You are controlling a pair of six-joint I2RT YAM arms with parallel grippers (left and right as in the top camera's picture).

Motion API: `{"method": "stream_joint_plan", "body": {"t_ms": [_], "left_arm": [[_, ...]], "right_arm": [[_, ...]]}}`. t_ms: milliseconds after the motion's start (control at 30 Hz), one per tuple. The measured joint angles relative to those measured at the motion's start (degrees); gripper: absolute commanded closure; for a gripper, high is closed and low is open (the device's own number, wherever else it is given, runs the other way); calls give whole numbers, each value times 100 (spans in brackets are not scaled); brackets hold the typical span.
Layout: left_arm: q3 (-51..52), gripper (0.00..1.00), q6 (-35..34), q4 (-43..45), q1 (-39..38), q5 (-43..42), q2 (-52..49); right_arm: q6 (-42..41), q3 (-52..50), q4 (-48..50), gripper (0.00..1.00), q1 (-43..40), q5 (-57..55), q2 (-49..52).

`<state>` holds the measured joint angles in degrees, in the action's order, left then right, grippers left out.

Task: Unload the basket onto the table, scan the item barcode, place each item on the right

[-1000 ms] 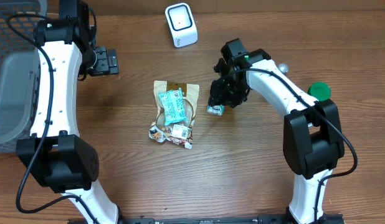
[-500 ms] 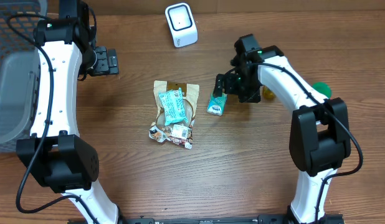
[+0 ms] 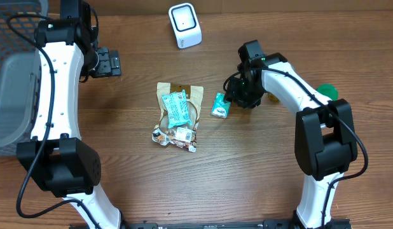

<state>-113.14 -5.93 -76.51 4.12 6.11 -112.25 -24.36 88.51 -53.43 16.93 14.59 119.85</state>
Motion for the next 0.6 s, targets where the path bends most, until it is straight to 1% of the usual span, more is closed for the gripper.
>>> {"method": "stream_joint_plan", "body": {"t_ms": [67, 600], "left_arm": [[0, 0, 0, 0, -2, 0, 0], [0, 0, 0, 0, -2, 0, 0]], "right_arm": [[-46, -92, 129, 60, 2, 0, 0], [-111, -271, 339, 62, 79, -2, 0]]}}
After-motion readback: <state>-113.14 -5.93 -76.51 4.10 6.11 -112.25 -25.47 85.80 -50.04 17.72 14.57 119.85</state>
